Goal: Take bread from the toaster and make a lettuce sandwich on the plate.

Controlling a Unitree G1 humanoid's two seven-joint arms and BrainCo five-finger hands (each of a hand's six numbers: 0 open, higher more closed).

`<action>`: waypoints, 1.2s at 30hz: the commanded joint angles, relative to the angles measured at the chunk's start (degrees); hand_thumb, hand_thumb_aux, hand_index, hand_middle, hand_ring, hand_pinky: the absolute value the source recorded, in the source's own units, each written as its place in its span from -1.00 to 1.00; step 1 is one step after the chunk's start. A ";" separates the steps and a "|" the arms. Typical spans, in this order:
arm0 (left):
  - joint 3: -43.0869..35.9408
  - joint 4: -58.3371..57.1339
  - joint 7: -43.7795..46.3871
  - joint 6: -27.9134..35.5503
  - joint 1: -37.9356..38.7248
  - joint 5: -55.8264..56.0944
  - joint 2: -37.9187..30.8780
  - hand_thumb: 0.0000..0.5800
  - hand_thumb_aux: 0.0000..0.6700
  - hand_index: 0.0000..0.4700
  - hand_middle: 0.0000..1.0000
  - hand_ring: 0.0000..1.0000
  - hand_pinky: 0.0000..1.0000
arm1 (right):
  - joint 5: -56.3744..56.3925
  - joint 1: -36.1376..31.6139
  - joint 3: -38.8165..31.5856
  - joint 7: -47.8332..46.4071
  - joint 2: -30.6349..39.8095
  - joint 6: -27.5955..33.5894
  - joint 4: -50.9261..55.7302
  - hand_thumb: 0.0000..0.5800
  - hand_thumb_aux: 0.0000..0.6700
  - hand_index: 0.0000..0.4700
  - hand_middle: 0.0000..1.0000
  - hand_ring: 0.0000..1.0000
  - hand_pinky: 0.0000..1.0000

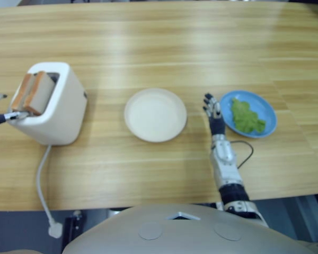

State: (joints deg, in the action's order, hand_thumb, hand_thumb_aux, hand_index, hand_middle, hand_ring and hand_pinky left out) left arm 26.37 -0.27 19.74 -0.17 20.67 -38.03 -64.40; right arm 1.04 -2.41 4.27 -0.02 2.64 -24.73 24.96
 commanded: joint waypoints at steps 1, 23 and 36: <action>0.55 0.16 0.60 -0.84 0.81 0.28 -0.19 -1.00 -1.00 -1.00 -1.00 -1.00 -1.00 | 0.27 0.79 0.16 -0.17 -0.09 1.06 -0.65 -1.00 -1.00 -1.00 -1.00 -1.00 -1.00; -2.86 -0.93 -2.19 -0.53 -4.03 -0.50 1.01 -1.00 -1.00 -1.00 -1.00 -1.00 -1.00 | 0.18 1.37 0.44 0.18 -0.12 1.75 -0.75 -1.00 -1.00 -1.00 -1.00 -1.00 -1.00; -6.05 -2.17 -0.84 -1.21 -3.29 0.27 1.30 1.00 1.00 0.96 -1.00 -1.00 -1.00 | 0.44 1.74 0.95 0.25 0.11 1.68 -0.33 -1.00 -1.00 -1.00 -1.00 -1.00 -1.00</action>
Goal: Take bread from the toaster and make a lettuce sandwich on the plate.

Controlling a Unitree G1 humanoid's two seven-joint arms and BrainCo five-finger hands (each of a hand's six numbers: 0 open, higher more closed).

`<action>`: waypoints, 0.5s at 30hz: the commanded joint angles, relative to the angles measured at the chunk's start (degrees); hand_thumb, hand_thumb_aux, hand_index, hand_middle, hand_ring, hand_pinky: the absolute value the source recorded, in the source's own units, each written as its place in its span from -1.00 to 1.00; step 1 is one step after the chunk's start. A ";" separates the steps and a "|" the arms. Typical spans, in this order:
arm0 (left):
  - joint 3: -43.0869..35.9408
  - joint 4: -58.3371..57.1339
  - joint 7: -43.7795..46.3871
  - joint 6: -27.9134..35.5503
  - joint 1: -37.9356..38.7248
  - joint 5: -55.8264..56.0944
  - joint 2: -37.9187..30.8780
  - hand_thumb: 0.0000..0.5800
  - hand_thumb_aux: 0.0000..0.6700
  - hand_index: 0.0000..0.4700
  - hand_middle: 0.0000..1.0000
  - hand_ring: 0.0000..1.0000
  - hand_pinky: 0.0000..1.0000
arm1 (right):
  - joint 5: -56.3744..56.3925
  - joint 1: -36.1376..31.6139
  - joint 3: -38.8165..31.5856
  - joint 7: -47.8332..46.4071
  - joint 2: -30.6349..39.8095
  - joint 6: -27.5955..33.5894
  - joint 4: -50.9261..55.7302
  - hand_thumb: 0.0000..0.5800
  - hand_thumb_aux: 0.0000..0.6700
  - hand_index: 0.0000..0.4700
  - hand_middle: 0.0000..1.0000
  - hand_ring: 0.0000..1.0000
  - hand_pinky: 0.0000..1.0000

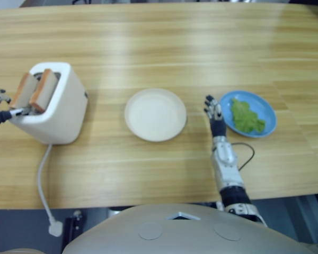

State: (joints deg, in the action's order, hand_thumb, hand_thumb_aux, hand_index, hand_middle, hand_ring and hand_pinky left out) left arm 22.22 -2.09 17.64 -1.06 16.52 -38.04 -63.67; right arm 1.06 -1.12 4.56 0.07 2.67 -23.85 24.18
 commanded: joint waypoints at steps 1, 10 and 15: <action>-1.57 -0.04 1.08 -0.35 0.92 0.49 0.70 1.00 1.00 0.96 -1.00 -1.00 -1.00 | 0.37 0.42 0.63 0.17 0.05 0.82 0.54 -1.00 -1.00 -1.00 -1.00 -1.00 -1.00; -0.15 5.84 1.37 -2.34 0.21 5.44 3.38 1.00 1.00 0.96 -1.00 -1.00 -1.00 | 0.03 0.10 0.57 0.27 -0.07 0.99 1.56 -1.00 -1.00 -1.00 -1.00 -1.00 -1.00; 2.50 9.62 -0.33 -3.53 -2.28 7.46 4.84 1.00 1.00 0.96 -0.08 -0.08 -0.08 | -0.14 0.11 0.53 0.45 0.00 1.09 1.93 -1.00 -1.00 -1.00 -1.00 -1.00 -1.00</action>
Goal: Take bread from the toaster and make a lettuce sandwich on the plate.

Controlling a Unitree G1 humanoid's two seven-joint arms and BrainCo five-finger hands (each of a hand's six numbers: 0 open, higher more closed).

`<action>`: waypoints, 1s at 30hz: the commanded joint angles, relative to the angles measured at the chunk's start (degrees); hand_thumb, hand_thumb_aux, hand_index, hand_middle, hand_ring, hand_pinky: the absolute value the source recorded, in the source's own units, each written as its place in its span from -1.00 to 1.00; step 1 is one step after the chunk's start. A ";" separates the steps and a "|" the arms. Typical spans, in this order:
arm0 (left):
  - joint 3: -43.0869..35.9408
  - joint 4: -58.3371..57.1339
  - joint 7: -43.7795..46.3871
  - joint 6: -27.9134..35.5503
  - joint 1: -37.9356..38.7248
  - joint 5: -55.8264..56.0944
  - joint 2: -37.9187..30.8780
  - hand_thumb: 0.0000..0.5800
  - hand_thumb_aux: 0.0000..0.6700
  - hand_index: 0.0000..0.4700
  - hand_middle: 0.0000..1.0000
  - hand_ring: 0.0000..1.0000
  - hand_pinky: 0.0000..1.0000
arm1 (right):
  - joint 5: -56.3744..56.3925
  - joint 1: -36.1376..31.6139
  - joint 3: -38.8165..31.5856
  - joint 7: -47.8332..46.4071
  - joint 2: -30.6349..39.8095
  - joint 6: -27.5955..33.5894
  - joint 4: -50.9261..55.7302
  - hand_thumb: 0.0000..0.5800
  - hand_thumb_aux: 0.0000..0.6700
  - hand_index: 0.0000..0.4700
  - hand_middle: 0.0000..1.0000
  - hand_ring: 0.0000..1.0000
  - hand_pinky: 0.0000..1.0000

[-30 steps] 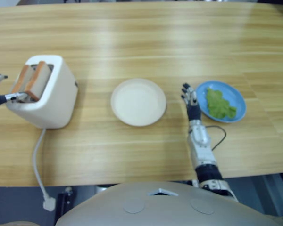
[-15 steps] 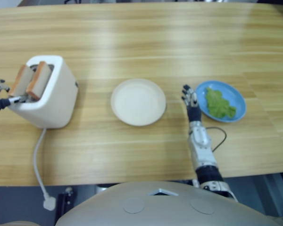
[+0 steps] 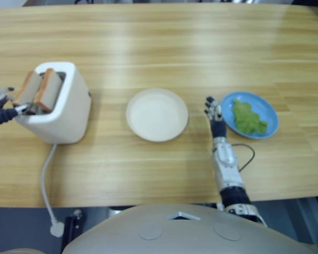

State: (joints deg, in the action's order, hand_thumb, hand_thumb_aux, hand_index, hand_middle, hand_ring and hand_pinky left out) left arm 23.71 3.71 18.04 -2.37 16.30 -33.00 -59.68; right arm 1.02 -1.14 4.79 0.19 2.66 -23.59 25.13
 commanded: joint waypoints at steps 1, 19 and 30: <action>1.72 4.46 -1.35 -2.63 -2.82 2.92 1.24 1.00 1.00 0.96 -0.08 -0.08 -0.08 | -0.15 0.11 0.26 0.40 -0.03 0.83 1.14 -1.00 -1.00 -1.00 -1.00 -1.00 -1.00; 0.39 -0.27 -2.13 -2.96 -4.09 -1.25 1.28 1.00 1.00 0.96 1.00 1.00 1.00 | -0.50 -0.50 -0.09 0.63 -0.15 0.91 2.55 -1.00 -1.00 -1.00 -1.00 -1.00 -1.00; -0.80 -1.28 -2.37 -2.04 -4.32 -2.48 1.01 -0.89 -0.95 -0.95 -0.08 -0.08 -0.08 | -0.37 -0.44 0.17 0.53 0.24 0.88 2.56 -1.00 -1.00 -1.00 -1.00 -1.00 -1.00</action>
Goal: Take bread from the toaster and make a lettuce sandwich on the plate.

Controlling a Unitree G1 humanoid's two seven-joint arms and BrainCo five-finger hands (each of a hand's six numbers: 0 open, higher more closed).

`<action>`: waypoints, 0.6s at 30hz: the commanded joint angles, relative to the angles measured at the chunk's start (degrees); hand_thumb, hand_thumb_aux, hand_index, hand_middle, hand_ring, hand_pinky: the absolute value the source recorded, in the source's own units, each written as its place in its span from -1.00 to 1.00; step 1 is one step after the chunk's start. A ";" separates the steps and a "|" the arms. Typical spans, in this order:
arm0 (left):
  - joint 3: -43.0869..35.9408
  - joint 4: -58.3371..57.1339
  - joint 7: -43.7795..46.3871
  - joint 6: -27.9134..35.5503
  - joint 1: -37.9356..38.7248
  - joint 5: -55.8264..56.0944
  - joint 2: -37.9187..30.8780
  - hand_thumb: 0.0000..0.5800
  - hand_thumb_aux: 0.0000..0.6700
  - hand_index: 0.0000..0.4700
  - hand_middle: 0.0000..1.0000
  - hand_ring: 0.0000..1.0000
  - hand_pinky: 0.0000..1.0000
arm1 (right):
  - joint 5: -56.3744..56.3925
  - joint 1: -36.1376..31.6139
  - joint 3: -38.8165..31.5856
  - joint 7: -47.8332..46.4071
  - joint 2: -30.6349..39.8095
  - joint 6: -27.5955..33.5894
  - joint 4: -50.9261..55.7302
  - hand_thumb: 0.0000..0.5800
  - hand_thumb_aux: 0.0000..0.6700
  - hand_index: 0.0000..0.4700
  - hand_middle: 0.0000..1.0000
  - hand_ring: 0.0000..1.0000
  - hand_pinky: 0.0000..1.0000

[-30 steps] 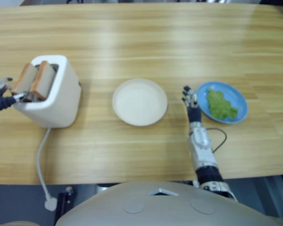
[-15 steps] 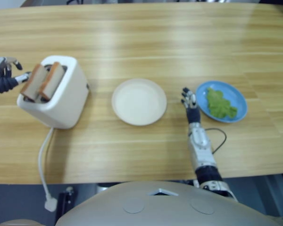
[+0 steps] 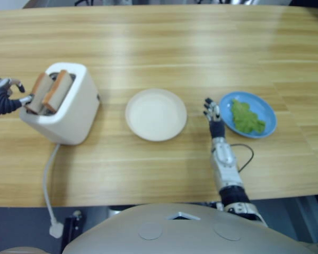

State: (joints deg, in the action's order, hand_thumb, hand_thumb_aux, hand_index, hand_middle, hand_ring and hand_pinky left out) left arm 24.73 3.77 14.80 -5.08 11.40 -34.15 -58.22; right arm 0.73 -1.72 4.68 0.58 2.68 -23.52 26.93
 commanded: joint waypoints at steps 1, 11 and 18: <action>-2.01 -1.14 0.94 0.72 0.66 -1.51 -0.41 -1.00 -1.00 -1.00 -0.44 -0.44 -0.44 | -0.04 0.12 0.31 0.08 0.27 0.84 0.77 -1.00 -1.00 -1.00 -1.00 -1.00 -1.00; -2.26 3.41 3.41 1.77 0.85 -0.27 1.09 -1.00 -1.00 -1.00 -1.00 -1.00 -1.00 | -0.05 0.33 0.37 0.18 0.21 0.83 0.86 -1.00 -1.00 -1.00 -1.00 -1.00 -1.00; -3.03 1.05 3.24 2.29 0.96 -2.00 0.32 -1.00 -1.00 -1.00 -1.00 -1.00 -1.00 | -0.06 0.87 0.38 0.26 0.16 0.90 0.27 -1.00 -1.00 -1.00 -1.00 -1.00 -1.00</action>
State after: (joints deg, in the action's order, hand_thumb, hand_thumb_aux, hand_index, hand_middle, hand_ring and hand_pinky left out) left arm 22.70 5.90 17.60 -2.98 11.87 -35.69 -57.52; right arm 0.74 -1.33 4.76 0.58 2.70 -23.46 26.98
